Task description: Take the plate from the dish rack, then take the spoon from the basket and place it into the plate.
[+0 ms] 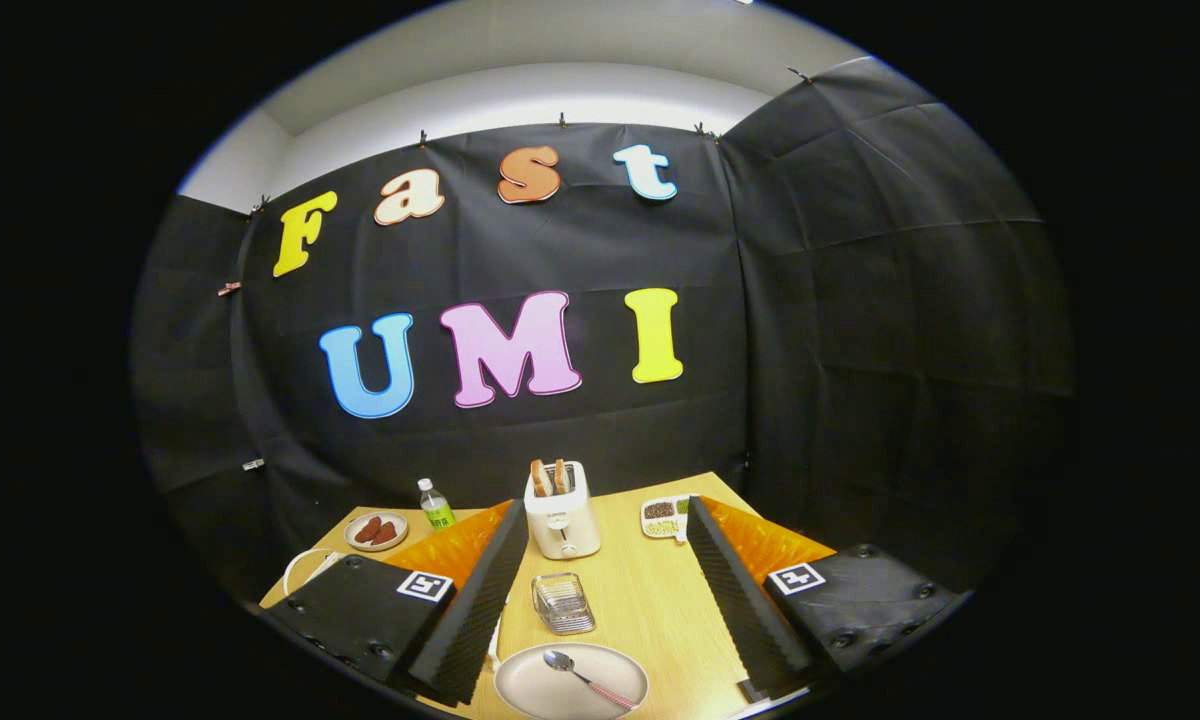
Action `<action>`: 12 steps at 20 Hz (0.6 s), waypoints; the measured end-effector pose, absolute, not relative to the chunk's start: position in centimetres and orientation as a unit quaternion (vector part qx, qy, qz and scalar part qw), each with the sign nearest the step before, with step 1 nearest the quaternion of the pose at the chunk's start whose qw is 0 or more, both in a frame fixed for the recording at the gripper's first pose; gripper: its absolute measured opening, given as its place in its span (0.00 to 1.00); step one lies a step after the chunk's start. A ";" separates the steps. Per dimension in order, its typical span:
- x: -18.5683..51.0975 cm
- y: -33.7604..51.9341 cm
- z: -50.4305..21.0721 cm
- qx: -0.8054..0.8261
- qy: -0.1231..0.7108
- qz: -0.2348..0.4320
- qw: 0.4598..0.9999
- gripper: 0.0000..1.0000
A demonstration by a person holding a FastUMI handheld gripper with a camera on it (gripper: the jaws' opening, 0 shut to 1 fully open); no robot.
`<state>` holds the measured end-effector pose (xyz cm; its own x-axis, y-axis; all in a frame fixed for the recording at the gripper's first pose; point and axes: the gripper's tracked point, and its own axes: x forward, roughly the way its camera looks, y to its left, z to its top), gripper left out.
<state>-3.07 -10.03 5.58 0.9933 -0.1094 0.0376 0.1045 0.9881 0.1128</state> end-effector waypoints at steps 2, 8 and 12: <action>-3.4 -9.6 5.4 0.052 -0.019 -0.052 0.997 0.98; -3.5 -9.1 5.4 0.061 -0.014 -0.053 0.997 0.98; -3.5 -8.8 5.1 0.058 -0.011 -0.049 0.997 0.98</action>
